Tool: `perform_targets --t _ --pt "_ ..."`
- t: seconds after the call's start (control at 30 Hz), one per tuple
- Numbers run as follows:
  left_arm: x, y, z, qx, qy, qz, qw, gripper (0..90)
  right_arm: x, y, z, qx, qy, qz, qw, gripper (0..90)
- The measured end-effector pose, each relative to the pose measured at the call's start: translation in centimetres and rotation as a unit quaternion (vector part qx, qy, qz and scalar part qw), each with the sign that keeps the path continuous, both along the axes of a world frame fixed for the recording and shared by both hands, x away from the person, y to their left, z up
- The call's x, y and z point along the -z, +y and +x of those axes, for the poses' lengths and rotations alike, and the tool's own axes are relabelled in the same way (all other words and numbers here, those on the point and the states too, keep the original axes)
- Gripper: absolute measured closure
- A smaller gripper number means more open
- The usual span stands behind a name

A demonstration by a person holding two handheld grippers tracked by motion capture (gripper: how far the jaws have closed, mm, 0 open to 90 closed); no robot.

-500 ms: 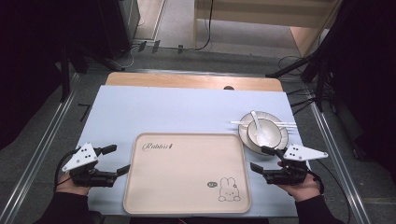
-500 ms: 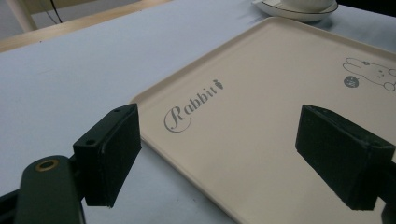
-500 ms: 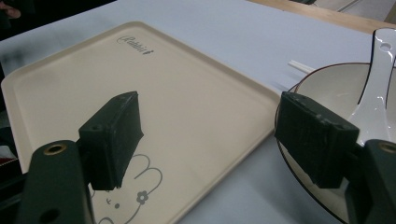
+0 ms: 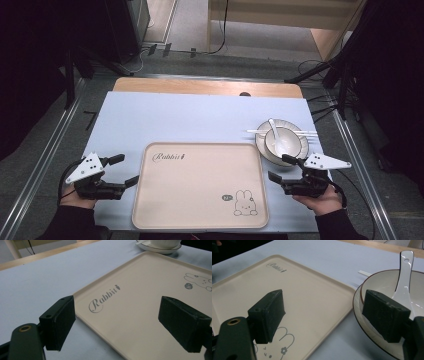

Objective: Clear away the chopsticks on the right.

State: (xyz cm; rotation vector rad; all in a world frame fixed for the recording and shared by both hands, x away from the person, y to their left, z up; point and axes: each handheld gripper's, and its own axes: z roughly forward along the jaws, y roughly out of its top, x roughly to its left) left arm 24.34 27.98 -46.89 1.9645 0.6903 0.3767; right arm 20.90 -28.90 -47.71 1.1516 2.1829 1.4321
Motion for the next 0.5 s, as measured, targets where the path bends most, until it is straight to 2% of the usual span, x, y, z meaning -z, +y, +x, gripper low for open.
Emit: perform_targets --t 0.2,0.27,0.37,0.5 --pt "-0.03 0.36 0.09 -0.002 -0.006 -0.013 0.9999 14.7 -0.01 0.00 0.13 -0.004 0.005 -0.006 1.0000 19.3" --pt "0.03 0.40 0.19 -0.002 -0.008 -0.018 0.9998 14.7 -0.13 0.04 0.18 -0.006 0.001 -0.004 1.0000 22.4" --pt "0.13 0.42 0.31 -0.001 -0.010 -0.017 0.9998 14.7 -0.32 0.03 0.39 -0.006 0.008 0.002 1.0000 22.4" --pt "0.27 0.72 0.40 -0.006 -0.006 -0.019 0.9998 14.7 -0.46 -0.03 0.57 -0.003 0.008 -0.004 1.0000 22.6"
